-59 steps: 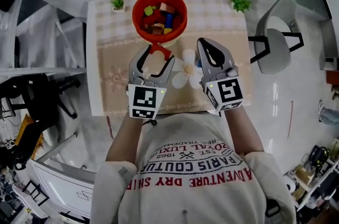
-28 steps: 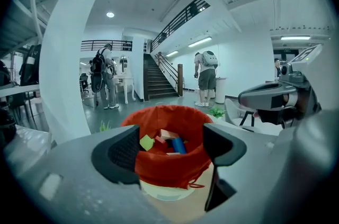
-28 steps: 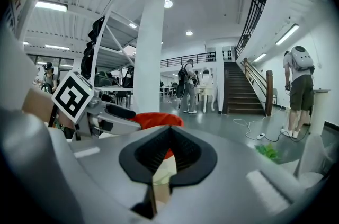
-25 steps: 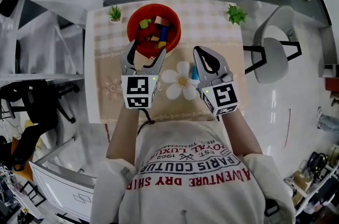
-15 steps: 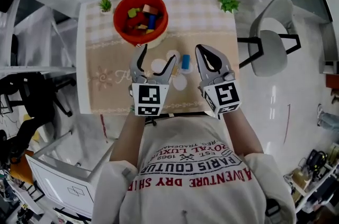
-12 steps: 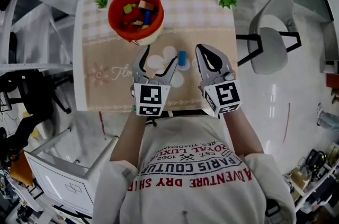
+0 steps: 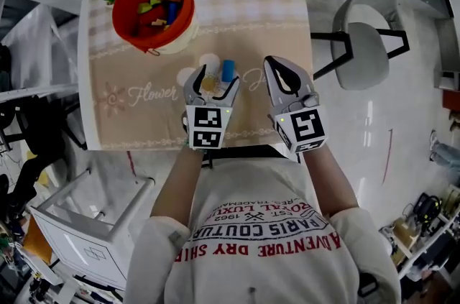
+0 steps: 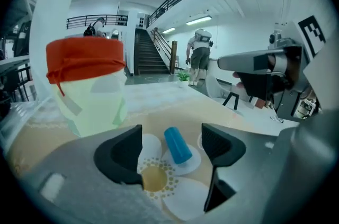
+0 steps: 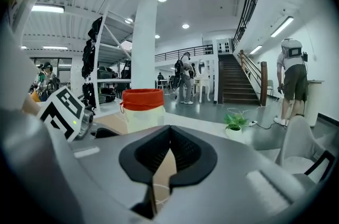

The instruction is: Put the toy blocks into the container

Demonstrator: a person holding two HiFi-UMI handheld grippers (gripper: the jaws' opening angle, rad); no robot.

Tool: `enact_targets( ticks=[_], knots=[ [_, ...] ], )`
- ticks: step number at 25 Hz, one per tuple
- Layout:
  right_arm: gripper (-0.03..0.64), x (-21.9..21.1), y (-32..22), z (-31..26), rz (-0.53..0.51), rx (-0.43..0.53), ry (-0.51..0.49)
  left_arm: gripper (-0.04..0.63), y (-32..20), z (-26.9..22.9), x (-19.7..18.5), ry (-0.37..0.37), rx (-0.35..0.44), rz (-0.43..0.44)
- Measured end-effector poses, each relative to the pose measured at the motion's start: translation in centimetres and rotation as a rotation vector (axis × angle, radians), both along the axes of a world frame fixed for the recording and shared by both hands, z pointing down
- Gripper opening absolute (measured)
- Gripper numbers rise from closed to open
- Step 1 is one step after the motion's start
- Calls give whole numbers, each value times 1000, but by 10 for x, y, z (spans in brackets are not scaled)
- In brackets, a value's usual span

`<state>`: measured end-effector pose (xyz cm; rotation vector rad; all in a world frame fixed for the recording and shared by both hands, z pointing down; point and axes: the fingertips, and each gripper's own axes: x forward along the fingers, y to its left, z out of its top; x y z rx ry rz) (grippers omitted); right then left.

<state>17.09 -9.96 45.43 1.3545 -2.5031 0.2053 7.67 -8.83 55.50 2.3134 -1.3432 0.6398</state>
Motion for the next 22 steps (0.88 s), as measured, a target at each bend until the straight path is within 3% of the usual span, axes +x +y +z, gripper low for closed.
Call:
enact_targets(
  ticks=[7, 13, 17, 22],
  knots=[
    [0, 13, 0, 19, 4, -36, -13, 307, -3, 40, 17, -7, -103, -33],
    [0, 23, 1, 30, 10, -61, -20, 189, 2, 59, 19, -105, -144, -5],
    [0, 22, 4, 27, 9, -56, -23, 153, 8, 60, 16, -81, -198, 9],
    [0, 19, 6, 17, 11, -38, -17, 152, 9, 39, 12, -81, -154, 43]
  ],
)
